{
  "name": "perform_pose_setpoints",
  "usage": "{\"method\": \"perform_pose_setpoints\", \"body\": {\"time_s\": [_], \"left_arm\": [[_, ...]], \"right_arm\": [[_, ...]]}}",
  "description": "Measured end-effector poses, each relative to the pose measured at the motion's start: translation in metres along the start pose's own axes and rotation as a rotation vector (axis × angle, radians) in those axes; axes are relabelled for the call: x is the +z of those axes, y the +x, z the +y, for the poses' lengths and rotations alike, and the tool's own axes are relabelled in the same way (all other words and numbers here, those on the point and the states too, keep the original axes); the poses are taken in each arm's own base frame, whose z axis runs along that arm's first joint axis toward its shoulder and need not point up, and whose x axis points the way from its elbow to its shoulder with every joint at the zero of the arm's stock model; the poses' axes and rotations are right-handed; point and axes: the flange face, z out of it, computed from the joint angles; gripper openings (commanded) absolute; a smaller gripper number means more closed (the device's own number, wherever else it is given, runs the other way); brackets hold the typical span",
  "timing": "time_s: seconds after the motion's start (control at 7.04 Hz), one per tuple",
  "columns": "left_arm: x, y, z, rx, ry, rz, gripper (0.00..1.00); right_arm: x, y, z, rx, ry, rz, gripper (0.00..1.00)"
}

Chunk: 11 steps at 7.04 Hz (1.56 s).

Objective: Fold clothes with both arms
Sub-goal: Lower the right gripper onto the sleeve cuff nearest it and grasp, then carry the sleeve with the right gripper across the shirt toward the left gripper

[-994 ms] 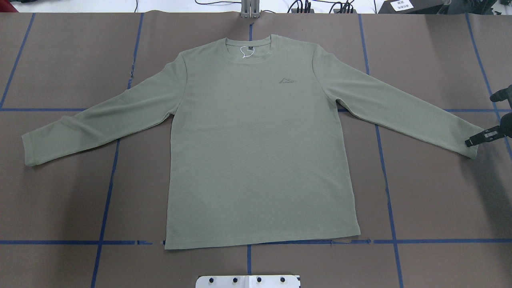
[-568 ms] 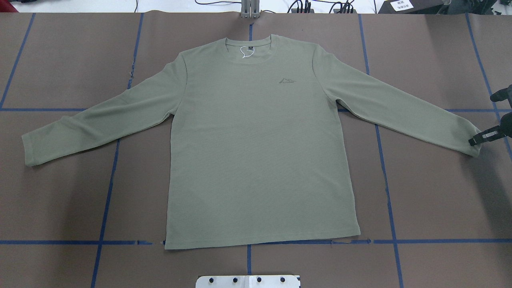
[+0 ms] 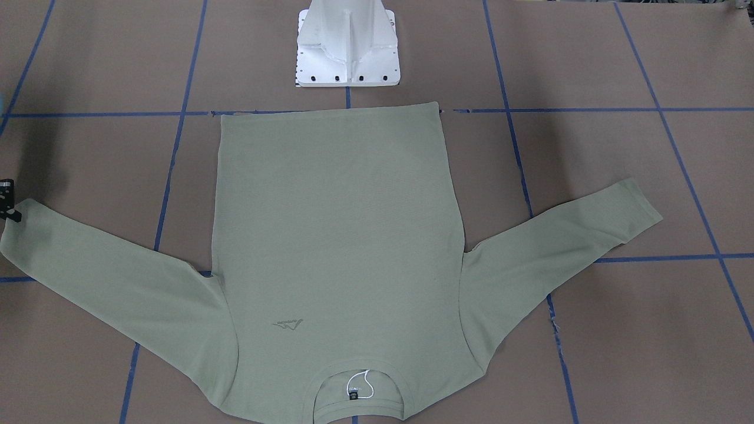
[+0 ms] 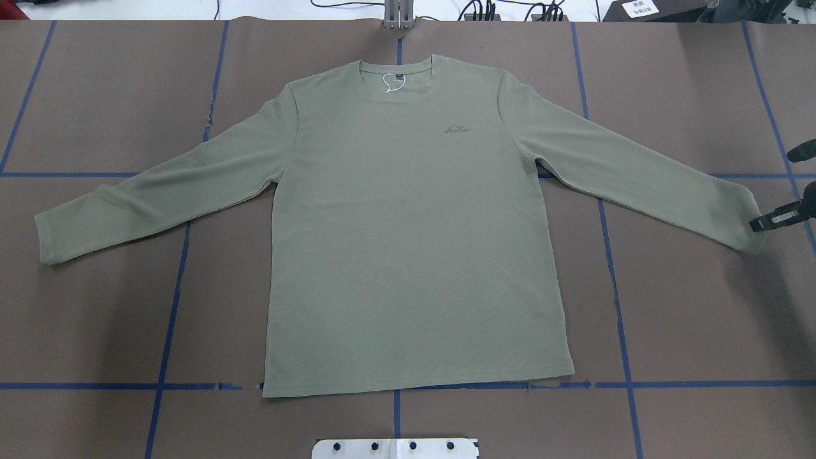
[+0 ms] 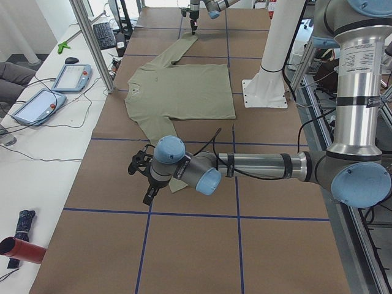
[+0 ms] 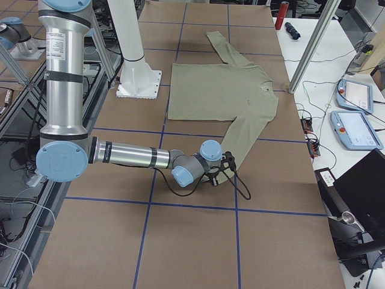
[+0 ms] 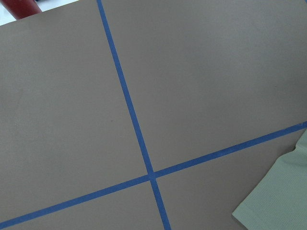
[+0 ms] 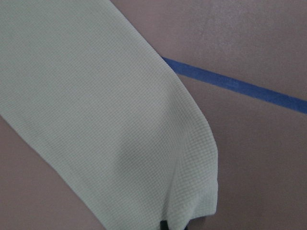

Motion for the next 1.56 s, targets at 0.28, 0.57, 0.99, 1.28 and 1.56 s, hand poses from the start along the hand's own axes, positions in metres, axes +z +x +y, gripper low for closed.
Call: {"method": "perform_pose_setpoints", "body": {"time_s": [0.28,0.57,0.99,1.28,1.56], "left_arm": [[0.000,0.000,0.000,-0.001,-0.001,0.001,1.00],[0.000,0.000,-0.001,0.000,0.000,0.001,1.00],[-0.001,0.001,-0.001,0.001,0.001,0.003,1.00],[-0.001,0.001,-0.002,0.002,0.002,0.002,1.00],[-0.003,0.003,-0.003,0.004,0.006,0.003,1.00]], "right_arm": [[-0.025,-0.026,-0.017,-0.006,0.026,-0.087,0.00],[-0.042,-0.073,-0.079,0.089,0.063,-0.174,0.00],[-0.045,-0.193,-0.209,0.216,0.072,-0.270,0.00],[-0.058,-0.292,-0.297,0.243,0.071,-0.259,0.00],[-0.073,-0.381,-0.359,0.197,0.101,-0.263,0.00]]}}
